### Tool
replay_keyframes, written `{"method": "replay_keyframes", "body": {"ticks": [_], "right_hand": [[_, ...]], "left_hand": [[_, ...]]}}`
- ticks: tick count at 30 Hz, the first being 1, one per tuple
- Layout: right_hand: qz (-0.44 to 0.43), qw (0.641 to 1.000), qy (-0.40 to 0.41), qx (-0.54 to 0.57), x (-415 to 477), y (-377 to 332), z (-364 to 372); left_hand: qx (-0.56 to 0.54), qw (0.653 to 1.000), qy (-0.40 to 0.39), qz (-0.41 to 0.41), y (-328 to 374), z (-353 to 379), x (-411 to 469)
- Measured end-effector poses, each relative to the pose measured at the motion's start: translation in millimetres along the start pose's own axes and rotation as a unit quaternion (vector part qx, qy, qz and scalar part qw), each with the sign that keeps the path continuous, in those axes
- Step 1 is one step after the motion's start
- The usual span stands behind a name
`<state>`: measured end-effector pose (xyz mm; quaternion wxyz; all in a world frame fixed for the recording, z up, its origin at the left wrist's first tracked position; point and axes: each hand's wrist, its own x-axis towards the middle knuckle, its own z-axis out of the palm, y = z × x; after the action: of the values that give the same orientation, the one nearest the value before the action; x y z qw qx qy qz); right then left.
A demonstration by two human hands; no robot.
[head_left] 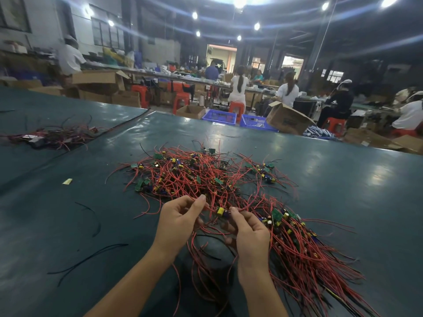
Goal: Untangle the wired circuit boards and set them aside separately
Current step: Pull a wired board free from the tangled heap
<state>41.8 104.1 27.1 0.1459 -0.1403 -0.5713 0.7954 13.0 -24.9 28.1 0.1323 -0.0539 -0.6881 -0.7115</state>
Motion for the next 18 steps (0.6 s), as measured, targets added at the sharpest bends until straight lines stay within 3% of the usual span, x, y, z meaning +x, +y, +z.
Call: {"method": "replay_keyframes", "body": {"ticks": [5, 11, 14, 18], "right_hand": [[0.043, 0.999, -0.028, 0.016, 0, -1, -1], [0.045, 0.990, -0.131, 0.008, -8, -7, 1], [0.047, 0.991, -0.123, 0.018, -6, -6, 1], [0.092, 0.991, -0.088, 0.039, -3, -1, 2]], "left_hand": [[-0.038, 0.998, -0.016, -0.048, 1, -2, 1], [-0.054, 0.979, -0.192, -0.044, 1, 2, -8], [-0.066, 0.978, -0.197, -0.005, 2, 7, -12], [-0.096, 0.982, -0.162, -0.018, 4, 9, -11]]}}
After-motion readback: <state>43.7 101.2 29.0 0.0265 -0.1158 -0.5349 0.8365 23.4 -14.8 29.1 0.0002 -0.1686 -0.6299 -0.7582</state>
